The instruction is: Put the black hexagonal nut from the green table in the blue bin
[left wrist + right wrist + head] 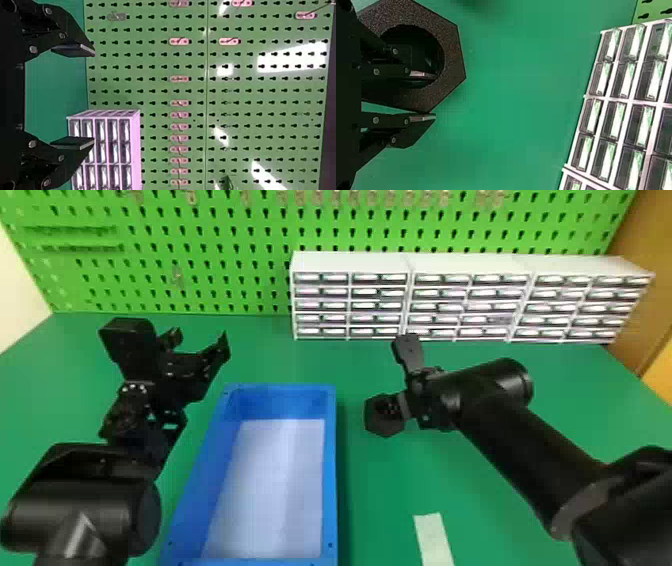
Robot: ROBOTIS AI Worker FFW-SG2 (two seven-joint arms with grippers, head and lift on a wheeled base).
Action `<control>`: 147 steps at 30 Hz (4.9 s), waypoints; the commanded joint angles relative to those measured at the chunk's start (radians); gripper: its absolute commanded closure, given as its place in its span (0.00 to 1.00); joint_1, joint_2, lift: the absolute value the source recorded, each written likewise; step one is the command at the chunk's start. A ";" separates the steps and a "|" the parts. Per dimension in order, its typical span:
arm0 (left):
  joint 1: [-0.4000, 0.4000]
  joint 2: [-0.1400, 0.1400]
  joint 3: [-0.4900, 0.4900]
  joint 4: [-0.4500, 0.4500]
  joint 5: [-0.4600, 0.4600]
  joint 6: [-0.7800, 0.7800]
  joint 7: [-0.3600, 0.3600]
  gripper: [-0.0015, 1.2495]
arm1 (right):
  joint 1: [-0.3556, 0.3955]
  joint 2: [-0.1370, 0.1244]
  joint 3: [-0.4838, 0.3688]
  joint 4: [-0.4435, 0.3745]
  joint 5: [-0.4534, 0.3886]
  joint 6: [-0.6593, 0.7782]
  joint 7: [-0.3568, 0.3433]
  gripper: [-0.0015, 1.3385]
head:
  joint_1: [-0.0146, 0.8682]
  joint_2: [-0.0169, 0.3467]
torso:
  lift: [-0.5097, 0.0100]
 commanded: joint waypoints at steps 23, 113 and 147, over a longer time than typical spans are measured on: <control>0.015 0.000 0.013 -0.005 -0.002 0.001 -0.002 0.37 | 0.032 0.001 -0.094 -0.230 0.082 0.175 0.001 0.80 | 0.79 0.19 | 0.79; 0.031 0.000 0.068 -0.062 -0.031 0.018 -0.002 0.37 | 0.394 -0.083 0.153 -1.109 -0.074 0.377 0.054 0.80 | 0.79 0.19 | 0.79; 0.026 -0.002 0.060 -0.063 -0.025 0.017 0.003 0.37 | 0.379 -0.100 0.281 -1.046 -0.126 0.333 0.055 0.72 | 0.79 0.19 | 0.79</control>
